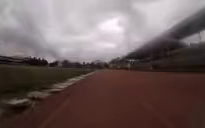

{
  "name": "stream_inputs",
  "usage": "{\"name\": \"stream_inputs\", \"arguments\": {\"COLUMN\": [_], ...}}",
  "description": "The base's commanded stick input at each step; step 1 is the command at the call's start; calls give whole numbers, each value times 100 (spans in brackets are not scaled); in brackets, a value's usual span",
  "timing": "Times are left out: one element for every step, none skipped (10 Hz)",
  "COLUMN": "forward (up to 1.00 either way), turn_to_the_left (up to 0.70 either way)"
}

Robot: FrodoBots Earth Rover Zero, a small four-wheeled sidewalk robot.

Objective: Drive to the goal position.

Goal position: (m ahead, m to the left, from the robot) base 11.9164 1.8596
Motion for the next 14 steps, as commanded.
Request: {"name": "stream_inputs", "arguments": {"forward": [70,70,70,70,70,70,70,70,70,70,70,70,70,70], "turn_to_the_left": [1,6,-7,-34,-24,3,1,0,0,0,0,0,0,0]}}
